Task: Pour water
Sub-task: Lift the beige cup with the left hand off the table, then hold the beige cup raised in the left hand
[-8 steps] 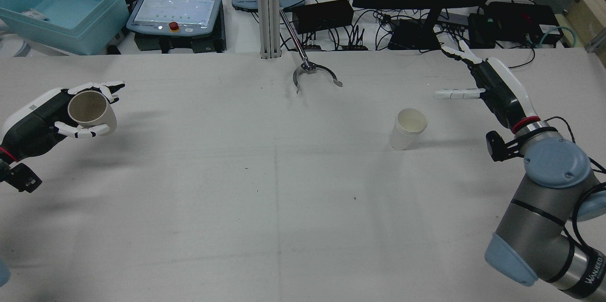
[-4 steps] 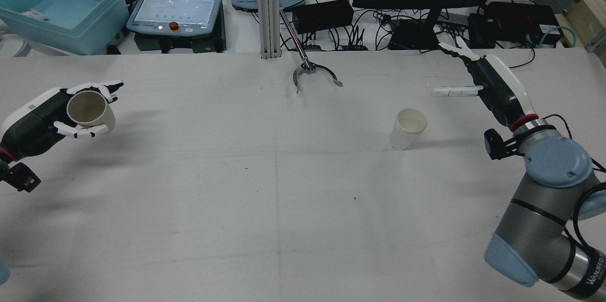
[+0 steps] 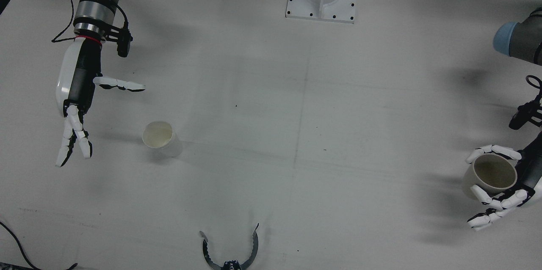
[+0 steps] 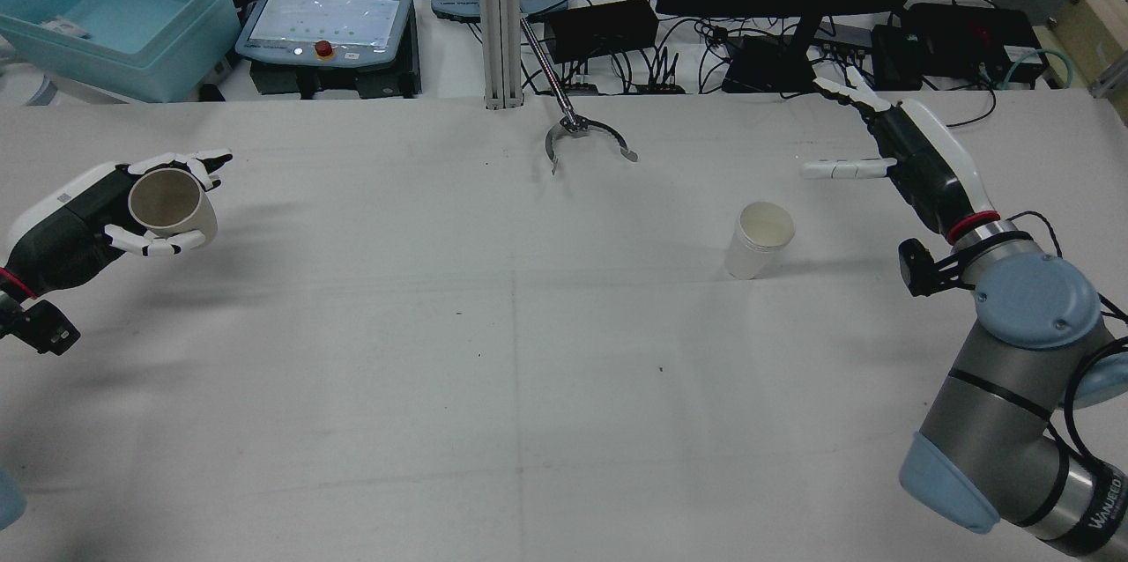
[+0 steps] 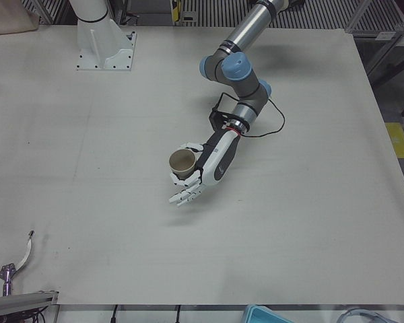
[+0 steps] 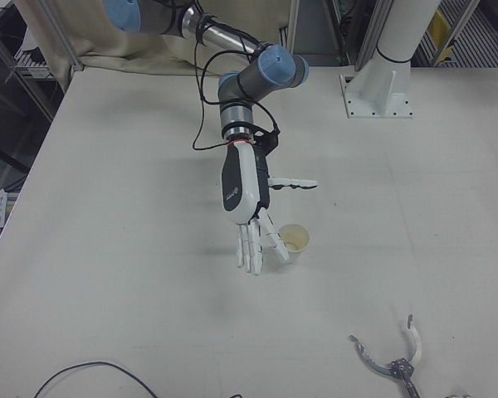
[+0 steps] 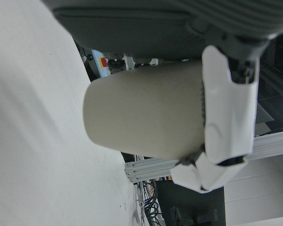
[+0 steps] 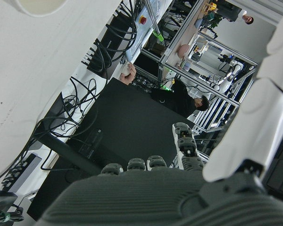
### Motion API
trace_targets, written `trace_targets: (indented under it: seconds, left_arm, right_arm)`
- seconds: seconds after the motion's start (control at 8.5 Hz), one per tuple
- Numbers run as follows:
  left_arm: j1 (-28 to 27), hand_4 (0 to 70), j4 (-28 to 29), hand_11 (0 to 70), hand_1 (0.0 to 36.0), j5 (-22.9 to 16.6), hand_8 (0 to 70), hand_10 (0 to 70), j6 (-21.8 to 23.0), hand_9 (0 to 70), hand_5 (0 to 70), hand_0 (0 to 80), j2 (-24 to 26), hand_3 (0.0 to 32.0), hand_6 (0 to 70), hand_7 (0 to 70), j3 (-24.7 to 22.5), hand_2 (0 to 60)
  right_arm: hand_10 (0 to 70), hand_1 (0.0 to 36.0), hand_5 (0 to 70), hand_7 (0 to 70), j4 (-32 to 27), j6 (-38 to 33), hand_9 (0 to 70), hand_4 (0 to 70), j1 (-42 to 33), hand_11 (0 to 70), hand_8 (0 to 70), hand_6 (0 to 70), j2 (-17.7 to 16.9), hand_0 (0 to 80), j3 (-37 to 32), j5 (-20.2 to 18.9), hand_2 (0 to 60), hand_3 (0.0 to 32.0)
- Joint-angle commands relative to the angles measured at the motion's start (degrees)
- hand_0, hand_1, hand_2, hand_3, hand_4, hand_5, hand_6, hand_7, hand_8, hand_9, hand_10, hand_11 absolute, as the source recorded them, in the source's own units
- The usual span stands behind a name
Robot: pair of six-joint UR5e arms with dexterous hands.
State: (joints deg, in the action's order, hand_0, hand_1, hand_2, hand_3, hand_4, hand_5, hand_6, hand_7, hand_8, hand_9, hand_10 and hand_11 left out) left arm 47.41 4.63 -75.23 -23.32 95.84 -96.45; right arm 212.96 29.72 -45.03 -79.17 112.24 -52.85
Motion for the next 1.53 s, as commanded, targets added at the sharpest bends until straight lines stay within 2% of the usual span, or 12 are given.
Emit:
trace_targets:
  seconds: [0.0,0.24,0.35,0.47,0.59,1.06,1.41]
  left_arm:
    - [0.05,51.9,-0.32,15.5,36.0,0.09,9.6,8.9,-0.05,12.2,50.3,59.8,0.83,0.0,15.0,14.6,0.74,60.0]
    - [0.05,51.8,-1.63,15.0,36.0,0.0,9.6,8.7,0.38,12.1,48.7,58.1,1.36,0.0,14.9,14.4,0.83,60.0]
    - [0.31,53.6,-2.25,15.3,36.0,0.0,9.9,8.8,0.39,12.4,49.3,58.2,1.36,0.0,15.4,14.9,0.74,60.0]
    - [0.92,58.4,-3.13,16.9,36.0,-0.09,11.7,9.9,0.39,14.1,50.9,58.2,1.36,0.0,17.6,16.5,-0.13,60.0]
    - [0.93,59.3,-3.92,17.9,36.0,-0.09,13.3,10.4,0.3,15.5,52.6,62.2,1.28,0.0,19.7,17.4,-1.36,60.0]
    - [1.02,58.3,-6.3,16.6,36.0,-0.09,12.3,9.6,0.3,14.4,43.9,66.2,4.0,0.0,19.7,17.3,-1.54,60.0]
    - [1.98,58.1,-6.91,16.2,36.0,-0.17,11.8,9.4,1.44,14.0,43.6,66.2,3.82,0.0,19.3,17.2,-1.9,60.0]
  right_arm:
    - [0.0,10.9,3.9,3.9,0.0,-0.1,1.7,6.8,-1.37,0.5,1.9,3.9,-0.1,46.1,0.08,-0.14,5.4,0.0]
    - [0.0,10.9,3.7,3.4,-0.09,0.34,1.5,6.6,-1.03,0.4,1.8,3.7,-0.01,46.1,-0.26,-0.06,5.3,0.0]
    - [0.0,11.0,3.9,3.7,0.0,0.43,1.7,6.9,-0.85,0.6,1.9,4.0,-0.45,46.0,-0.87,-0.06,5.8,0.0]
    - [0.0,12.1,3.9,3.7,0.0,-0.01,1.8,7.1,-1.11,0.7,2.0,4.0,-0.45,46.6,-1.05,-0.06,6.6,0.0]
    - [0.0,11.7,3.6,3.5,-0.09,-0.1,1.7,6.8,-1.02,0.4,1.9,3.9,-0.11,46.4,-1.06,0.03,6.4,0.0]
    - [0.0,11.3,3.7,3.3,-0.09,-0.45,1.6,6.6,-1.2,0.4,2.0,3.7,-0.1,46.3,-0.62,0.03,5.4,0.0]
    - [0.0,11.5,4.3,3.6,0.0,-0.63,1.6,6.9,-1.64,0.2,1.9,4.0,-0.19,46.4,-0.27,-0.06,5.8,0.0]
